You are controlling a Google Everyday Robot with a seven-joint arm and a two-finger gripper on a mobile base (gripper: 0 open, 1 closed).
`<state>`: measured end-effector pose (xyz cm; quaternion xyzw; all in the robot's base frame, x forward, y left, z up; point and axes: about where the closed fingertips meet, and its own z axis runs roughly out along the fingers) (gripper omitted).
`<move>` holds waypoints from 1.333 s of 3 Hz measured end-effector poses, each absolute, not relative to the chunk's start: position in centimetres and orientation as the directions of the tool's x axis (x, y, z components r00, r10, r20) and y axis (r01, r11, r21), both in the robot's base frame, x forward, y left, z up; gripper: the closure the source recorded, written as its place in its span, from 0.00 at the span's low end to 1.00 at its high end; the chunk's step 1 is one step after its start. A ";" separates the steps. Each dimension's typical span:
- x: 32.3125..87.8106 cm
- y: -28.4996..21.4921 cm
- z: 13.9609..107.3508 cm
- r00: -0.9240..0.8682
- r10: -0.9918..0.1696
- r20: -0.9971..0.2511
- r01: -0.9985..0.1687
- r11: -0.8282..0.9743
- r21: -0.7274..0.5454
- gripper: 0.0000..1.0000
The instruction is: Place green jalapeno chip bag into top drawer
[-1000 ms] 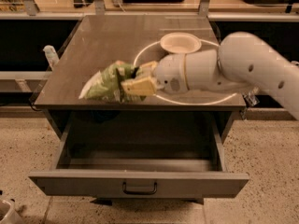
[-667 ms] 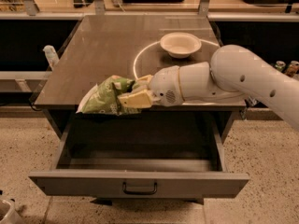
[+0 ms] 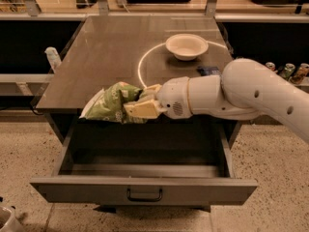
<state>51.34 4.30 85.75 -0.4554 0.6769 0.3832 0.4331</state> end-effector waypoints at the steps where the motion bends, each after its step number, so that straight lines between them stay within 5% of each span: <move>1: 49.1 3.7 84.1 -0.304 -0.210 -0.929 -0.897 0.391 0.206 1.00; 4: 46.7 3.0 77.0 -0.511 -0.097 -0.854 -0.781 0.467 0.414 1.00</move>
Offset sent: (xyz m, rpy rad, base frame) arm -0.0432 -0.0145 -0.0762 0.0986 0.2451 -0.2677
